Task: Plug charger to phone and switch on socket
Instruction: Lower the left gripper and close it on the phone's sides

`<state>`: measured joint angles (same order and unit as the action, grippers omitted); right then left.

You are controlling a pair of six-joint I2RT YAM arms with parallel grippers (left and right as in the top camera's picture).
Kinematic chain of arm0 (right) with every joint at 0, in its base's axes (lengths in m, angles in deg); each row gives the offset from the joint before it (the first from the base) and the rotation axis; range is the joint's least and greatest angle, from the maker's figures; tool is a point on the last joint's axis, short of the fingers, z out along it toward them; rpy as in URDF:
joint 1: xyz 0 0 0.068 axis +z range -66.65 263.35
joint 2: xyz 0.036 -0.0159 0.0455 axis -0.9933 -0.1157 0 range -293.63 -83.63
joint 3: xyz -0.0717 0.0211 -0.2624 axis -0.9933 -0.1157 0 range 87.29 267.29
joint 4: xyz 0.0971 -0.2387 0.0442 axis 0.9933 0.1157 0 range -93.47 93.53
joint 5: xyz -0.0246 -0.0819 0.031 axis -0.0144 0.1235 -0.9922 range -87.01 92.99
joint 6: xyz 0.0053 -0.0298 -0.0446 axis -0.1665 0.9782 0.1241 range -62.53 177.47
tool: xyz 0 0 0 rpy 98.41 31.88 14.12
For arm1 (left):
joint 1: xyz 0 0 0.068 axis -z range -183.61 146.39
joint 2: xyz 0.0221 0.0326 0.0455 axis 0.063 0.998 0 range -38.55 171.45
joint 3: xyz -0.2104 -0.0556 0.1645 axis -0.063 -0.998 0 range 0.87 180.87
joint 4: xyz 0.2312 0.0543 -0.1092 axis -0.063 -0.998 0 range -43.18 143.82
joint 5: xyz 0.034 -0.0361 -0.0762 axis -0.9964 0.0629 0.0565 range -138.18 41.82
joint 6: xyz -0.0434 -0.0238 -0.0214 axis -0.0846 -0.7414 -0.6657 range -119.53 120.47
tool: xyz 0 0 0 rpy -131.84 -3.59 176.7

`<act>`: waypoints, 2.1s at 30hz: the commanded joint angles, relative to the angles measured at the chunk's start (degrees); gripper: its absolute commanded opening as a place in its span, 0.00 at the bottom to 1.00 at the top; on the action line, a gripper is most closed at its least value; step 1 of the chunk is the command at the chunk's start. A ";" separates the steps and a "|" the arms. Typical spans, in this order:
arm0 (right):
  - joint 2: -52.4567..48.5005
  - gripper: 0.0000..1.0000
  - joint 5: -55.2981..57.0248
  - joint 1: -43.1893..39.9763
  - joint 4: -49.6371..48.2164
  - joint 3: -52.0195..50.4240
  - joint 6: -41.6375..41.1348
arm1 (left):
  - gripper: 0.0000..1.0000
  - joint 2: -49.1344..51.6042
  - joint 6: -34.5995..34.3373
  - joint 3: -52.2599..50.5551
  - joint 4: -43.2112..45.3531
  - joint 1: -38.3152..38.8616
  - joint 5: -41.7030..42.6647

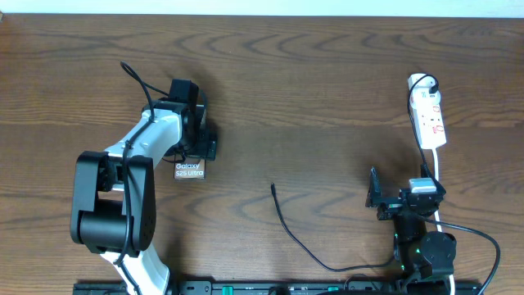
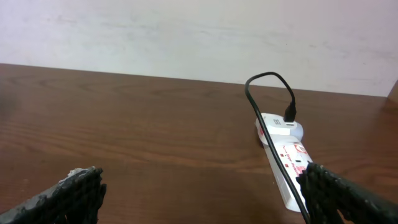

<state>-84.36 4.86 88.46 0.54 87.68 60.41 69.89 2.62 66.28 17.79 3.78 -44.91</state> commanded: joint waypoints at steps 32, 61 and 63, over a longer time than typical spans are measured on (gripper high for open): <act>-0.04 0.99 -0.31 0.20 0.22 -0.07 -0.55 | 0.83 2.47 0.13 -0.81 -0.74 -0.09 -0.28; -0.04 0.99 -0.31 0.20 0.22 -0.07 -0.52 | 0.73 2.47 0.13 -0.81 -0.76 -0.09 -0.28; -0.04 0.99 -0.31 0.20 0.22 -0.07 -0.55 | 0.73 2.47 0.13 -0.81 -0.76 -0.09 -0.28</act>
<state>-84.38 4.86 88.46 0.54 87.68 60.41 69.89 2.40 66.32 17.61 3.78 -44.91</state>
